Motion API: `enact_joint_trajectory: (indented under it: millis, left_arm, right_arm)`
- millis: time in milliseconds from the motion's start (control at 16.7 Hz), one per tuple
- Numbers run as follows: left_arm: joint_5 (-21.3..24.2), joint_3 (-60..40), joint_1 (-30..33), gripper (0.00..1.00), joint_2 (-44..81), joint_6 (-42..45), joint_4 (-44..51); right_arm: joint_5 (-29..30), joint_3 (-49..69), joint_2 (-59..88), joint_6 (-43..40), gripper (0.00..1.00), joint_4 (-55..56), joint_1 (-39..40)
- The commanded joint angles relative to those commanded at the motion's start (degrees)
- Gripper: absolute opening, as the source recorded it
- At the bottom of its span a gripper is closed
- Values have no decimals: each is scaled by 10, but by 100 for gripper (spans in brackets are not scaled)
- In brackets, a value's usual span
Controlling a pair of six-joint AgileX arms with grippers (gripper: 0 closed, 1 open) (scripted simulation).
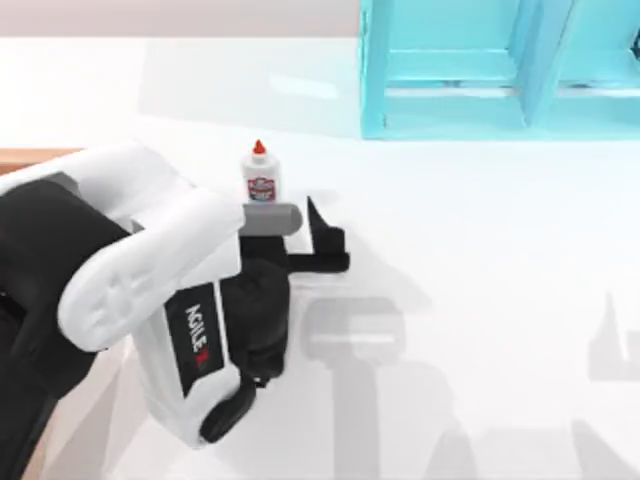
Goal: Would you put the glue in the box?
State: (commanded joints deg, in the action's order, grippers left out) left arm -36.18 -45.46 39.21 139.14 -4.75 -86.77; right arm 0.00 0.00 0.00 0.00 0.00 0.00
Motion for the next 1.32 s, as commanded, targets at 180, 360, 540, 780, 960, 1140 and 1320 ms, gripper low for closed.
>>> enact_joint_trajectory:
  millis: [180,360,540,780,960,1140,1320]
  left_arm:
    - [30,-67,-30,100,22,4,42]
    - [55,-121,-55,100,39,7,77]
    - [61,-135,-61,100,44,8,87]
    - [61,-135,-61,85,44,8,87]
    - [61,-135,-61,62,44,8,87]
    - [61,-135,-61,40,44,8,87]
    - [61,-135,-61,17,44,8,87]
  right_arm:
    - [0,0,0,0,100,0,0]
    - [0,0,0,0,100,0,0]
    - [0,0,0,0,100,0,0]
    - [0,0,0,0,100,0,0]
    - [0,0,0,0,100,0,0]
    - [0,0,0,0,100,0,0]
    - [0,0,0,0,100,0,0]
